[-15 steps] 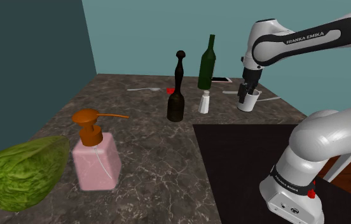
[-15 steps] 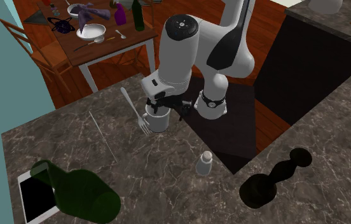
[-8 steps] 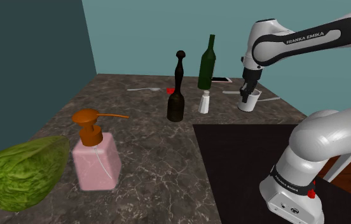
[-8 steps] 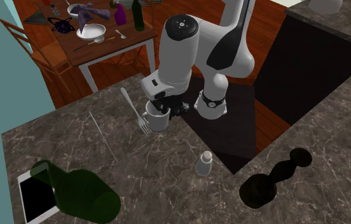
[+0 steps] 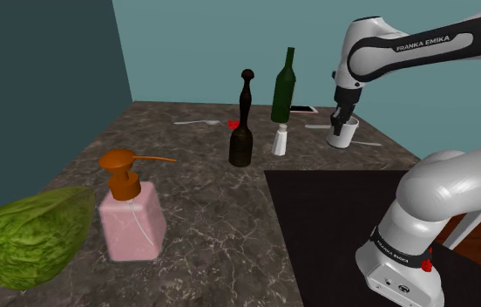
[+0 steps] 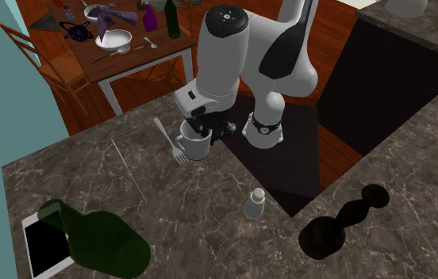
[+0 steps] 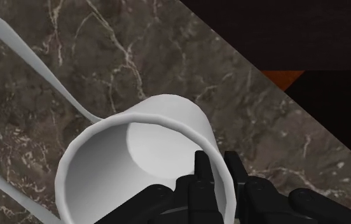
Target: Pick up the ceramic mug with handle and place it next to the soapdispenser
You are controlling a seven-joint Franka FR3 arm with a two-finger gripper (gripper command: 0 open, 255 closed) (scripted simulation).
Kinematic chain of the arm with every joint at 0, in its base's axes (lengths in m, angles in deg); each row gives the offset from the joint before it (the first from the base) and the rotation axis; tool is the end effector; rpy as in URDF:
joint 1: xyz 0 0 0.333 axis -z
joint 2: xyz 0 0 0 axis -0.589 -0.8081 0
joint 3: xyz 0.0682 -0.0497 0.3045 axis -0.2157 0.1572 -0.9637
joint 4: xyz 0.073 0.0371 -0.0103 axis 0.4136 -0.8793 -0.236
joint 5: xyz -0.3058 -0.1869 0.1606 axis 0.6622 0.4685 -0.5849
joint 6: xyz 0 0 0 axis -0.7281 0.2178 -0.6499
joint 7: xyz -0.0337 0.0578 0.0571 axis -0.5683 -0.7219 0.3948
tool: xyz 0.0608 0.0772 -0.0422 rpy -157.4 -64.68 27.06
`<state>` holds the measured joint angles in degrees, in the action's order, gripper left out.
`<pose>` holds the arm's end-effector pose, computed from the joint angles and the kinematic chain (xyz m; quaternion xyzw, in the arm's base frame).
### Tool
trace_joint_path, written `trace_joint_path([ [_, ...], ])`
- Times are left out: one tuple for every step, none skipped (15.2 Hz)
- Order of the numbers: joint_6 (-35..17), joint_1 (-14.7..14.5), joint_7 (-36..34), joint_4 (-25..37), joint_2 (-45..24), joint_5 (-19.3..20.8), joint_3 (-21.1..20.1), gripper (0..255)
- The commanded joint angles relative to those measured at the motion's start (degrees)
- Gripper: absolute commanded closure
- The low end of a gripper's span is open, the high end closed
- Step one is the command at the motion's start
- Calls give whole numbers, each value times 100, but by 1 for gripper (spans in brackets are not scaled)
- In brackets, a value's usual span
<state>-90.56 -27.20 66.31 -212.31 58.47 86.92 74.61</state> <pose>0.2982 -0.1392 0.4622 0.9979 -0.0128 -0.0130 0.0627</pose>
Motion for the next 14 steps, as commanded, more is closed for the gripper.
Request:
trace_joint_path([
  [161, -14, 13, 126, 35, -33, -32, 255],
  [242, -18, 24, 196, 46, -47, -44, 255],
  [321, -23, 35, 266, 56, -61, -56, 255],
  [400, -28, 46, 337, 64, -74, -68, 255],
  [479, -32, 56, 410, 71, -88, -79, 255],
  [556, -37, 67, 483, 76, -100, -91, 255],
  [633, -41, 77, 557, 80, -113, -102, 255],
  [710, -45, 88, 632, 82, -125, -113, 255],
  [785, -50, 98, 707, 82, -137, -124, 255],
  [860, -54, 109, 784, 81, -149, -135, 255],
  [935, -57, 119, 861, 79, -160, -145, 255],
  [1009, -61, 130, 940, 75, -171, -156, 255],
  [1083, -65, 140, 1019, 70, -182, -166, 255],
  [1156, -68, 151, 1099, 64, -193, -176, 255],
])
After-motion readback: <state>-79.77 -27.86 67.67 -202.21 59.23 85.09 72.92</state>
